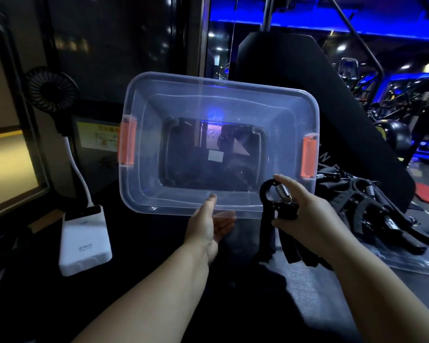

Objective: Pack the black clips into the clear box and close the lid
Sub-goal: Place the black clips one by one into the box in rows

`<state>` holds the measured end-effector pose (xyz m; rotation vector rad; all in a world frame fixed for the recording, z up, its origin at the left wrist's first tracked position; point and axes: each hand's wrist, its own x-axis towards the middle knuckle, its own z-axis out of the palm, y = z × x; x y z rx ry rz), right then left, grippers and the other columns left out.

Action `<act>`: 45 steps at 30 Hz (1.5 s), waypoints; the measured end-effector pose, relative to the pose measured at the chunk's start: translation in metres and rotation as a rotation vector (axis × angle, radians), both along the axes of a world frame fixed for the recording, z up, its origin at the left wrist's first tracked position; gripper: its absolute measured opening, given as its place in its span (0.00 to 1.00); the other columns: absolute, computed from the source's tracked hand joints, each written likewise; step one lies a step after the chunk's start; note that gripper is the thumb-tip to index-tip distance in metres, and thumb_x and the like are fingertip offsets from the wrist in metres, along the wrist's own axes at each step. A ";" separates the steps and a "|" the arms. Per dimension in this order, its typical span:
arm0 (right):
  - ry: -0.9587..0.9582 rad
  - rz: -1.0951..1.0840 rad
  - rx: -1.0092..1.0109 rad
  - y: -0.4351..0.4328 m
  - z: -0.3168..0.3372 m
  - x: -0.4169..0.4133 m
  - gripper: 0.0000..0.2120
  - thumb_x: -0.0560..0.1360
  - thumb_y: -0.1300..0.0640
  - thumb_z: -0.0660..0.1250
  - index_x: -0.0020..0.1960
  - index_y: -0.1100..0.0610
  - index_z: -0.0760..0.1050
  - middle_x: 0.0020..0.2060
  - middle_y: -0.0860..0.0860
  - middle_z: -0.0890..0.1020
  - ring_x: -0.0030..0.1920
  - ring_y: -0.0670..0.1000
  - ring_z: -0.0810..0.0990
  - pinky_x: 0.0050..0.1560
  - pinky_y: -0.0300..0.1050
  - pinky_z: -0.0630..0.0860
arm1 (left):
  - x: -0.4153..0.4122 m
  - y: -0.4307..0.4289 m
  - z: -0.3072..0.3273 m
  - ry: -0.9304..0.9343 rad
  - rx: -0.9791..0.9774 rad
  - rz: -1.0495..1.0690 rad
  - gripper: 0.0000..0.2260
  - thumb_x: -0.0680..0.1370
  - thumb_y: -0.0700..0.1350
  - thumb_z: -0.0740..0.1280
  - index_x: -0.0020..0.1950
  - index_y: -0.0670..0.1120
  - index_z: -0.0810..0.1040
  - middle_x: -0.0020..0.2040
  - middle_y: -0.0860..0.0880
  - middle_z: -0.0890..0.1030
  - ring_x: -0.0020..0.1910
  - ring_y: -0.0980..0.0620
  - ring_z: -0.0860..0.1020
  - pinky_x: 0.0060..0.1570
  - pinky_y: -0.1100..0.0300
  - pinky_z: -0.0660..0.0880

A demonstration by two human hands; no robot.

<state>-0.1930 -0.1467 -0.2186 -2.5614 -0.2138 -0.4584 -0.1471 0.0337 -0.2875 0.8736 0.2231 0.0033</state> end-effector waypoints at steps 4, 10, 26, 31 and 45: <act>-0.006 0.005 0.030 -0.001 0.005 0.004 0.40 0.66 0.55 0.77 0.69 0.31 0.62 0.47 0.43 0.81 0.39 0.40 0.76 0.44 0.36 0.72 | 0.002 -0.001 -0.001 0.007 0.013 0.006 0.07 0.78 0.48 0.66 0.50 0.45 0.75 0.37 0.41 0.83 0.31 0.50 0.81 0.34 0.59 0.79; -0.174 -0.027 0.273 0.001 0.030 0.018 0.35 0.66 0.57 0.78 0.67 0.38 0.69 0.40 0.40 0.80 0.39 0.41 0.79 0.41 0.37 0.74 | 0.006 -0.005 -0.005 0.011 0.043 0.118 0.07 0.78 0.45 0.66 0.52 0.43 0.72 0.43 0.41 0.79 0.37 0.50 0.79 0.33 0.61 0.77; -0.152 -0.162 0.076 0.027 0.018 0.126 0.22 0.70 0.57 0.69 0.62 0.46 0.70 0.47 0.54 0.82 0.47 0.58 0.79 0.41 0.42 0.69 | 0.010 -0.010 -0.014 -0.055 0.123 0.312 0.11 0.75 0.43 0.71 0.48 0.46 0.69 0.43 0.45 0.77 0.42 0.49 0.78 0.53 0.46 0.78; -0.118 -0.156 -0.017 0.028 0.014 0.151 0.22 0.71 0.58 0.69 0.63 0.50 0.69 0.50 0.57 0.80 0.51 0.60 0.77 0.43 0.44 0.68 | 0.010 -0.011 -0.015 -0.091 0.066 0.313 0.09 0.76 0.38 0.68 0.50 0.44 0.68 0.42 0.46 0.78 0.38 0.52 0.79 0.47 0.53 0.79; -0.137 -0.258 -0.277 0.028 -0.001 0.203 0.22 0.74 0.67 0.63 0.66 0.59 0.65 0.52 0.62 0.72 0.48 0.66 0.78 0.46 0.51 0.74 | 0.009 -0.009 -0.013 -0.071 0.007 0.283 0.20 0.78 0.38 0.66 0.67 0.48 0.65 0.56 0.39 0.80 0.37 0.52 0.81 0.46 0.58 0.78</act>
